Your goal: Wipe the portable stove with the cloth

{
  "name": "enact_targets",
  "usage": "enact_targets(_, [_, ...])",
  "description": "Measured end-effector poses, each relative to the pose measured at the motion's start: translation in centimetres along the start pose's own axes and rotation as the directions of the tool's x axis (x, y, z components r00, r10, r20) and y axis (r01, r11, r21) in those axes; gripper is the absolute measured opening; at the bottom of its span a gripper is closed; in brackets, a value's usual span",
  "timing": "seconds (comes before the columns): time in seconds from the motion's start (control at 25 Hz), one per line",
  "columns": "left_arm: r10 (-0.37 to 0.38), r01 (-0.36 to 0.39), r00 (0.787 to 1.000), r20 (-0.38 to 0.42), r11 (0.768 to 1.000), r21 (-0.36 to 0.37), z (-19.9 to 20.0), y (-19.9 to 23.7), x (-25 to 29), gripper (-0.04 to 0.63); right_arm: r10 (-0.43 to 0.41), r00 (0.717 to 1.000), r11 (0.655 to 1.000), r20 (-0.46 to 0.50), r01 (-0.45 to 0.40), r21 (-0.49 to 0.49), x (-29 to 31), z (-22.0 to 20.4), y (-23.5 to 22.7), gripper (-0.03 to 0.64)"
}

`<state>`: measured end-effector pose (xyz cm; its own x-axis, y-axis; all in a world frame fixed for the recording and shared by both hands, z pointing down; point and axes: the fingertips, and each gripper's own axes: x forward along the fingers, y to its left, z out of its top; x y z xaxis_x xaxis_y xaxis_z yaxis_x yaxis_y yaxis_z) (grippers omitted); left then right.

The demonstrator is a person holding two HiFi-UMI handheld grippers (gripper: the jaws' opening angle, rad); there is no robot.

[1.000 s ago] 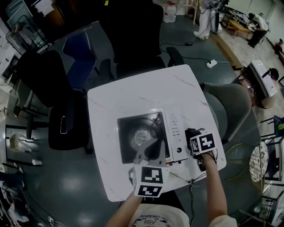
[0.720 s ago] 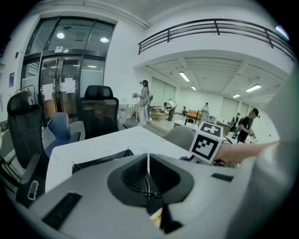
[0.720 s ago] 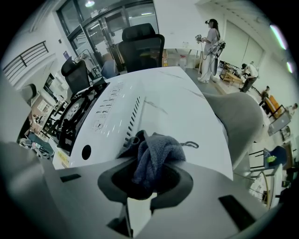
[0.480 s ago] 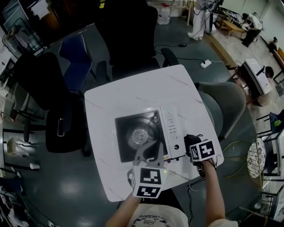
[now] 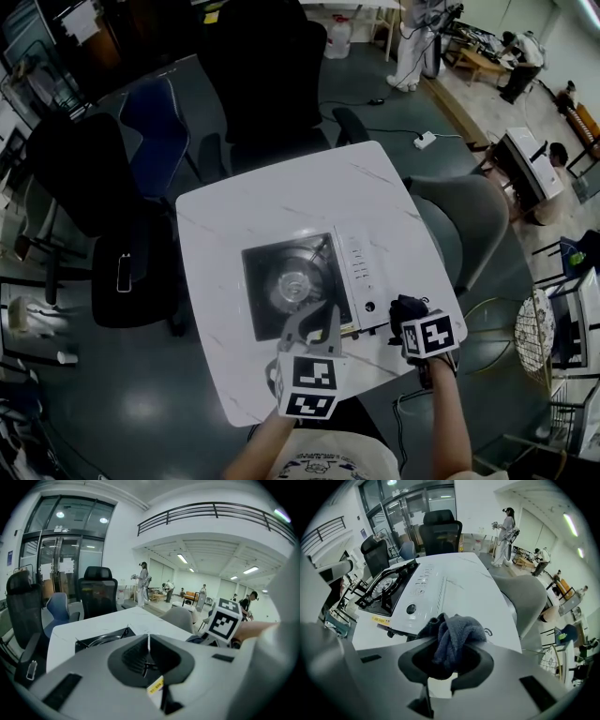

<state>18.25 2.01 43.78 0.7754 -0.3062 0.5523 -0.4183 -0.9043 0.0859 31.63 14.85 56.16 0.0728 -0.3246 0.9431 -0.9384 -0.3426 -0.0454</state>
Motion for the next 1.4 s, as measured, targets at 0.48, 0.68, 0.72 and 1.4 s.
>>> enact_targets(0.48, [0.028, -0.028, 1.0, 0.006, 0.999, -0.019, -1.4, 2.4, -2.4, 0.023, 0.071, 0.995, 0.997, 0.071, -0.073, 0.024, -3.7, -1.4, 6.2, 0.081])
enact_targets(0.68, [0.047, -0.047, 0.999, 0.008, 0.998, -0.032, -2.1, 3.4, -3.4, 0.023, 0.16, 0.985, 0.987, 0.059, -0.159, -0.022, -2.9, -1.8, 11.4, 0.081])
enact_targets(0.72, [0.052, -0.052, 0.999, 0.007, 0.998, -0.036, -2.3, 3.6, -3.6, 0.023, 0.18, 0.982, 0.983, 0.055, -0.178, -0.035, -2.6, -1.8, 12.5, 0.081])
enact_targets(1.4, [0.133, -0.133, 0.991, -0.013, 0.986, -0.103, -4.8, 7.1, -5.8, 0.022, 0.185, 0.982, 0.961, -0.027, -0.187, -0.202, 1.1, -2.8, 19.4, 0.081])
